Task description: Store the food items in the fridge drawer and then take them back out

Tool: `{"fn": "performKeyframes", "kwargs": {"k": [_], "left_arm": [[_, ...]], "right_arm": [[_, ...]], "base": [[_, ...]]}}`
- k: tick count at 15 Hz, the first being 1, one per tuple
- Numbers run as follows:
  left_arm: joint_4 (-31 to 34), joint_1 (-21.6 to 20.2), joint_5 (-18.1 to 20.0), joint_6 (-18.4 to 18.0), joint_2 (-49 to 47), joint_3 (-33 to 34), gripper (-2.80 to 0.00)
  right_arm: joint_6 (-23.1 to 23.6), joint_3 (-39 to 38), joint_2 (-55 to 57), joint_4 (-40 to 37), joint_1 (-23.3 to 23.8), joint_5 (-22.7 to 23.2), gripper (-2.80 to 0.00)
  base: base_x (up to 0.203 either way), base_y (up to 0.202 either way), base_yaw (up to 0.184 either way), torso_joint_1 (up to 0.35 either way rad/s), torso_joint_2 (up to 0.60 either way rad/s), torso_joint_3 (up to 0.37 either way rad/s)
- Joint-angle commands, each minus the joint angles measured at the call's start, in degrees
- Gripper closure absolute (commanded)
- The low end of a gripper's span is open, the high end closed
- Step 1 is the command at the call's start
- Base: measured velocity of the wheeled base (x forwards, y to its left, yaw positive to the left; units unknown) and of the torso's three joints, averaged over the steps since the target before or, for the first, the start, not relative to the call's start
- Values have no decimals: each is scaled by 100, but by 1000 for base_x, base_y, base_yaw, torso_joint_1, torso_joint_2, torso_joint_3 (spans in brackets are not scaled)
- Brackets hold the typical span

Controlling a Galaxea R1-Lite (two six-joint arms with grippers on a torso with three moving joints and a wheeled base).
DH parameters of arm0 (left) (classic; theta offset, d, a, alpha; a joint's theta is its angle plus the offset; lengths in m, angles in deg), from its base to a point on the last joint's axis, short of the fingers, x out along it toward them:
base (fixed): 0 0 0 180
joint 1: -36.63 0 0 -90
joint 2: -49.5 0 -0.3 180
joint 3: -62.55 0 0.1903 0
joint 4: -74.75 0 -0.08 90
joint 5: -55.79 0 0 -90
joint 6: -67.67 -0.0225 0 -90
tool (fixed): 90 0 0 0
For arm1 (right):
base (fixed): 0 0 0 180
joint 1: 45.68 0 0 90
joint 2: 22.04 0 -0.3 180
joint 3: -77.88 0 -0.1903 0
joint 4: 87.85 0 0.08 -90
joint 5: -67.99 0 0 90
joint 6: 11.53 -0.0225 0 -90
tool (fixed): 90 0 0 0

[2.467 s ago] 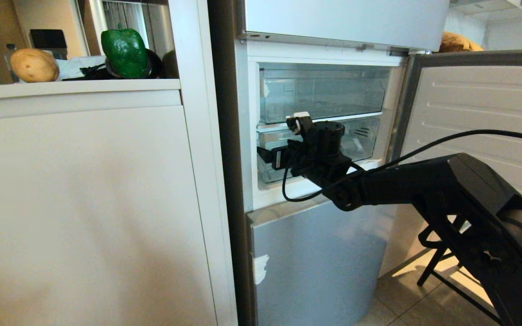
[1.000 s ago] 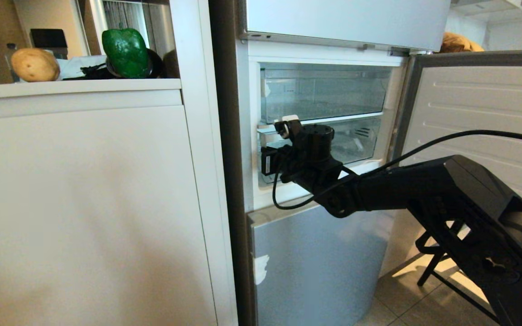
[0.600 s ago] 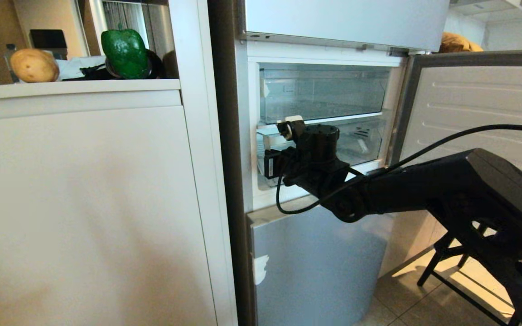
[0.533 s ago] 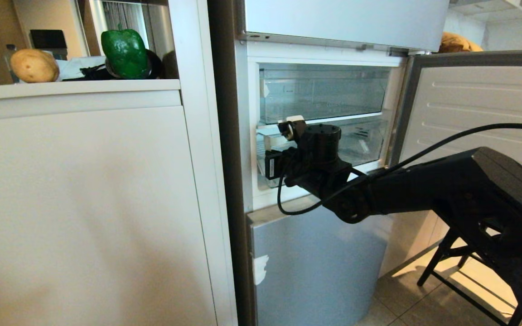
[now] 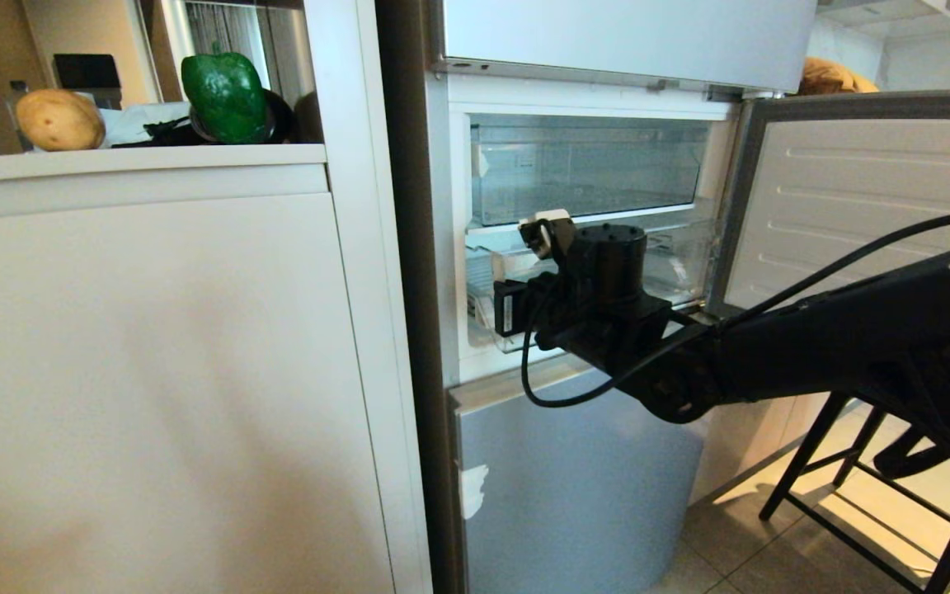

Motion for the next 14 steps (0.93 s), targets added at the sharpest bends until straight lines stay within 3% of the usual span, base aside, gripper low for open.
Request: {"fn": "performKeyframes", "kwargs": {"k": [1, 7, 14], "left_arm": [[-5, -2, 1, 0, -2, 62, 0], [-5, -2, 1, 0, -2, 62, 0], [-5, -2, 1, 0, -2, 62, 0]], "right_arm": [[-6, -211, -269, 40, -109, -30, 0], [-5, -909, -821, 40, -377, -263, 0], [-35, -1162, -1068, 40, -384, -404, 0]], "base": [[0, 0, 0, 0, 0, 0], [0, 0, 0, 0, 0, 0], [0, 0, 0, 0, 0, 0]]}}
